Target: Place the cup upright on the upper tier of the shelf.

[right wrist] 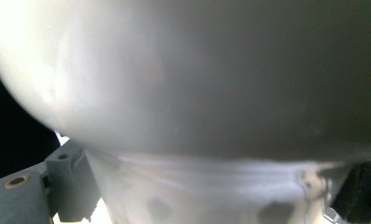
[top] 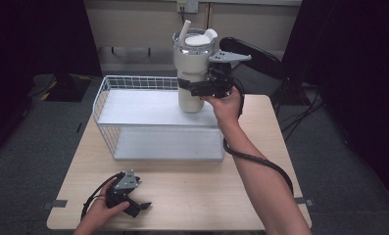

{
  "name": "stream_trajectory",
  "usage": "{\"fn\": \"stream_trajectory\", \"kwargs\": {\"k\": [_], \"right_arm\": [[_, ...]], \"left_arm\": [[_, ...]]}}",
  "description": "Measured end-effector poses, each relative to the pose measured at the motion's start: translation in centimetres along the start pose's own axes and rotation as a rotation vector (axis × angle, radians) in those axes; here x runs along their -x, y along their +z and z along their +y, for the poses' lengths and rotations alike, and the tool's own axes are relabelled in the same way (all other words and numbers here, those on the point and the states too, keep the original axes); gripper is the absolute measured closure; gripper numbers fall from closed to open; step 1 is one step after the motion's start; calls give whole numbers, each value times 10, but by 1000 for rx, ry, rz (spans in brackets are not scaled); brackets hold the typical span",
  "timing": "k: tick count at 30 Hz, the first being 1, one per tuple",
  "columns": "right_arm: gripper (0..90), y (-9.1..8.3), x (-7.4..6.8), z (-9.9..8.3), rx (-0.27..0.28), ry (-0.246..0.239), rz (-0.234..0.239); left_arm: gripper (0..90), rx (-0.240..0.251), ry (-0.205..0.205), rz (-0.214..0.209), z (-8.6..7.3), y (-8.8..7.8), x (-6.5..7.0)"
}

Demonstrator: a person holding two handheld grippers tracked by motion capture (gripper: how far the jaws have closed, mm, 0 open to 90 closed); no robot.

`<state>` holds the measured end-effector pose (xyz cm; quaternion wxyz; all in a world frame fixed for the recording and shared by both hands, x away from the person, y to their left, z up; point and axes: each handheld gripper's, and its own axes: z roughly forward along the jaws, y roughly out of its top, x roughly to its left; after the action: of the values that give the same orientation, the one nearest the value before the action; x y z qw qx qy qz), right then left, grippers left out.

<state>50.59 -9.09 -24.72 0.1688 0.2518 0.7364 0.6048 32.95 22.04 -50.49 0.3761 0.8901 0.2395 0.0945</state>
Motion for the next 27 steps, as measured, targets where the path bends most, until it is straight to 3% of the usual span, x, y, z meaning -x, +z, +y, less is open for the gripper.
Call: {"fn": "stream_trajectory", "kwargs": {"k": [8, 27], "right_arm": [[98, 3, 3, -2, 9, 12, -17], [97, 11, 6, -16, -25, 19, -46]], "left_arm": [[0, 0, 0, 0, 0, 0, 0], [0, 1, -1, 0, 0, 0, 0]]}}
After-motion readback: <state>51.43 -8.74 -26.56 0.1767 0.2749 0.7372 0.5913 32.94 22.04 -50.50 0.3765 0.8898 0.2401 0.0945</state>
